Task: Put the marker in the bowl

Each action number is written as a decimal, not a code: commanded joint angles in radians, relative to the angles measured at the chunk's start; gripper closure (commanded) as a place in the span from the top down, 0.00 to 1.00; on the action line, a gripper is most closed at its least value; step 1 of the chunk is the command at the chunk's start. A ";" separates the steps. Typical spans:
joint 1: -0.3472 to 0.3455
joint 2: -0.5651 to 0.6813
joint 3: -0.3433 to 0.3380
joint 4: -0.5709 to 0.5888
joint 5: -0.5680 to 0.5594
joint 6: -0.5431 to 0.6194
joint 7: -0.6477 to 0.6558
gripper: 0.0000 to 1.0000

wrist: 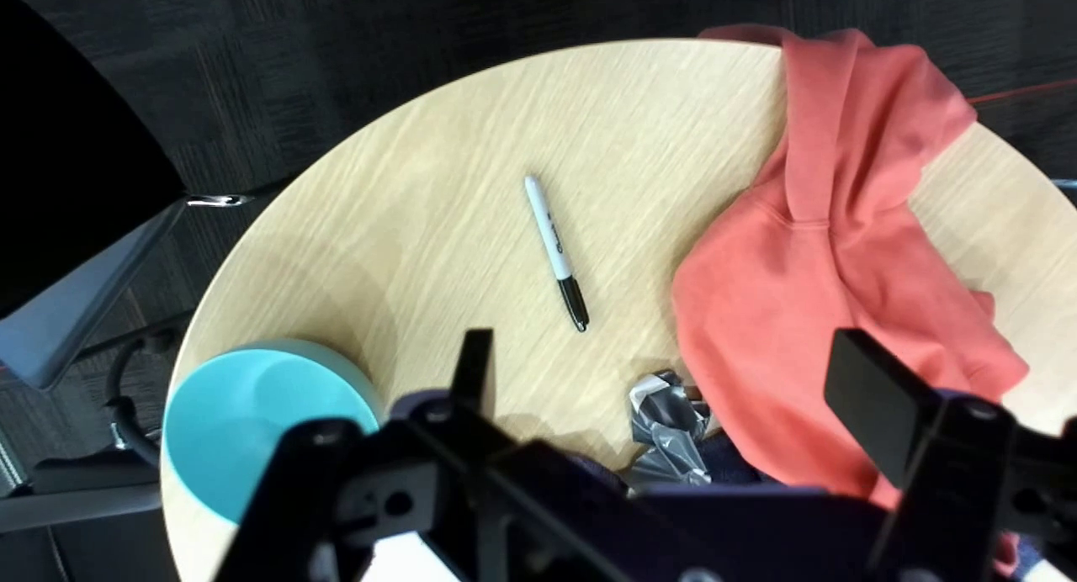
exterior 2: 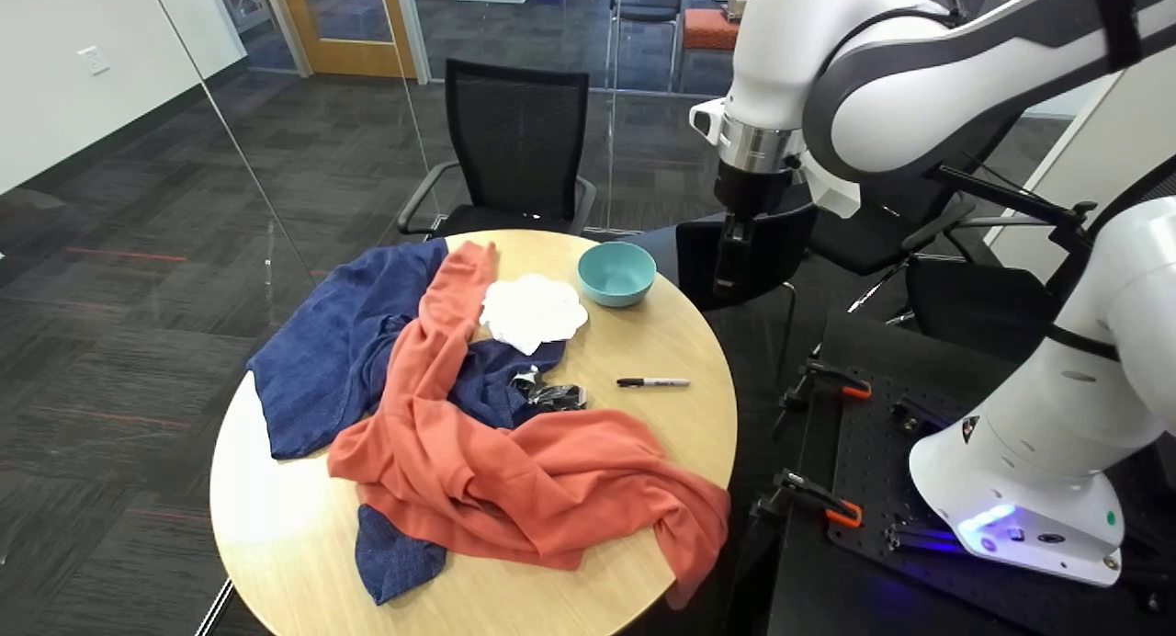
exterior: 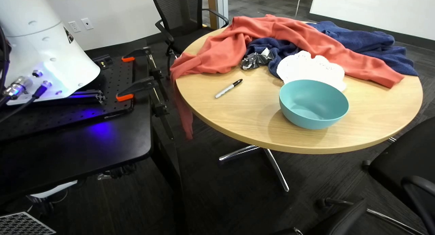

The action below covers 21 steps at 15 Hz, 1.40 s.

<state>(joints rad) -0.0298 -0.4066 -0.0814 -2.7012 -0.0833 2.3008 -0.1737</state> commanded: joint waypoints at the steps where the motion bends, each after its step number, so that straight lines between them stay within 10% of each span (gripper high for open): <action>1: 0.013 0.117 -0.035 0.007 0.053 0.157 -0.055 1.00; 13: -0.011 0.584 0.015 0.086 0.347 0.523 -0.336 1.00; 21: -0.075 0.873 0.084 0.216 0.172 0.687 -0.202 1.00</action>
<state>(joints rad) -0.0829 0.3696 -0.0015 -2.5465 0.1661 2.9420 -0.4394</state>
